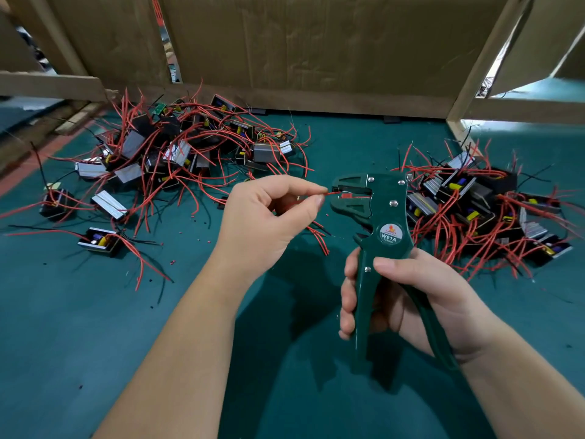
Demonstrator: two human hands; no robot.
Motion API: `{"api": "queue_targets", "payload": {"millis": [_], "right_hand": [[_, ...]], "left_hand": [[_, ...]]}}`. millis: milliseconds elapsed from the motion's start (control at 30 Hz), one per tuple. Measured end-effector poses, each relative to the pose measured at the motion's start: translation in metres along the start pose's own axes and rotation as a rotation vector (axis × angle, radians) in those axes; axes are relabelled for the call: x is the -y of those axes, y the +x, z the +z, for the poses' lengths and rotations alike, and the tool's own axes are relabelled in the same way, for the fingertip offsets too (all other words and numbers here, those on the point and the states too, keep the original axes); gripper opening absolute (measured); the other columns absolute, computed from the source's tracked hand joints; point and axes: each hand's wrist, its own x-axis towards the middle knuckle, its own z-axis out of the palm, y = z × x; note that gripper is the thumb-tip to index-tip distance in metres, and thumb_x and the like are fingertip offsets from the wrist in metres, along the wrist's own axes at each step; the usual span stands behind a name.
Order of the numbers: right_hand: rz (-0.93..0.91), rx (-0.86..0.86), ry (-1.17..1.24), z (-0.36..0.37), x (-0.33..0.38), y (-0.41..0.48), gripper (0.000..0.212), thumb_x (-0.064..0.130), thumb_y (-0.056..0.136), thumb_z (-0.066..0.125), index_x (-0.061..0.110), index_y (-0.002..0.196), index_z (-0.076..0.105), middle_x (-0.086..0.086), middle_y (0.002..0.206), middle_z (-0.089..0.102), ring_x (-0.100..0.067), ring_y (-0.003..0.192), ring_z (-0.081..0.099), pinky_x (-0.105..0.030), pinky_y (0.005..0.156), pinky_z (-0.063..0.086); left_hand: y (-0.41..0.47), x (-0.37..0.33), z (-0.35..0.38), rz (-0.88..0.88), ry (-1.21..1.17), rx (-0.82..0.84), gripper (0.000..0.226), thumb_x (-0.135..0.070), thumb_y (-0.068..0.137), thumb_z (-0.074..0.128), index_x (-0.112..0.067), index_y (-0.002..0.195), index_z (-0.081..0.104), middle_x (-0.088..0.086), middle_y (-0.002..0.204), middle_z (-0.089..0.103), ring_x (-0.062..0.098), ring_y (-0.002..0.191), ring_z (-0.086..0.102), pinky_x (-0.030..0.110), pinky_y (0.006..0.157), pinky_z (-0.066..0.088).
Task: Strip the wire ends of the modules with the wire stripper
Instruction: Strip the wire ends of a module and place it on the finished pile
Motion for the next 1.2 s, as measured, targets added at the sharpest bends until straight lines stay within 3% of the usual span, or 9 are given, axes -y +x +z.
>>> {"api": "queue_targets", "payload": {"millis": [133,367,1200], "right_hand": [[-0.001,-0.037,-0.035,-0.0007,-0.0017,0.0008,0.042,0.037,0.067,0.082,0.005,0.087,0.064,-0.023,0.072,0.060,-0.035,0.062,0.061,-0.047,0.063,0.053],[0.001,-0.065,-0.046,0.0008,-0.0033,0.0010,0.048,0.047,0.067,0.080,0.006,0.084,0.063,-0.022,0.070,0.058,-0.035,0.058,0.061,-0.046,0.062,0.052],[0.046,0.001,0.011,-0.0014,-0.0017,0.0026,0.055,0.049,0.064,0.079,0.003,0.090,0.064,-0.024,0.077,0.060,-0.037,0.066,0.063,-0.049,0.067,0.053]], "left_hand": [[-0.0011,-0.0008,0.0008,0.009,0.006,0.010,0.019,-0.015,0.077,0.069,-0.033,0.073,0.073,0.017,0.062,0.060,0.010,0.055,0.045,0.021,0.053,0.038],[-0.0017,-0.0009,0.0009,0.015,0.010,0.020,0.020,-0.012,0.078,0.069,-0.032,0.075,0.072,-0.004,0.059,0.061,0.006,0.055,0.045,0.017,0.054,0.038],[0.0010,-0.0003,-0.0062,0.035,0.064,0.100,0.011,-0.014,0.079,0.067,-0.024,0.079,0.072,-0.015,0.053,0.053,0.000,0.052,0.040,0.012,0.053,0.033]]}}
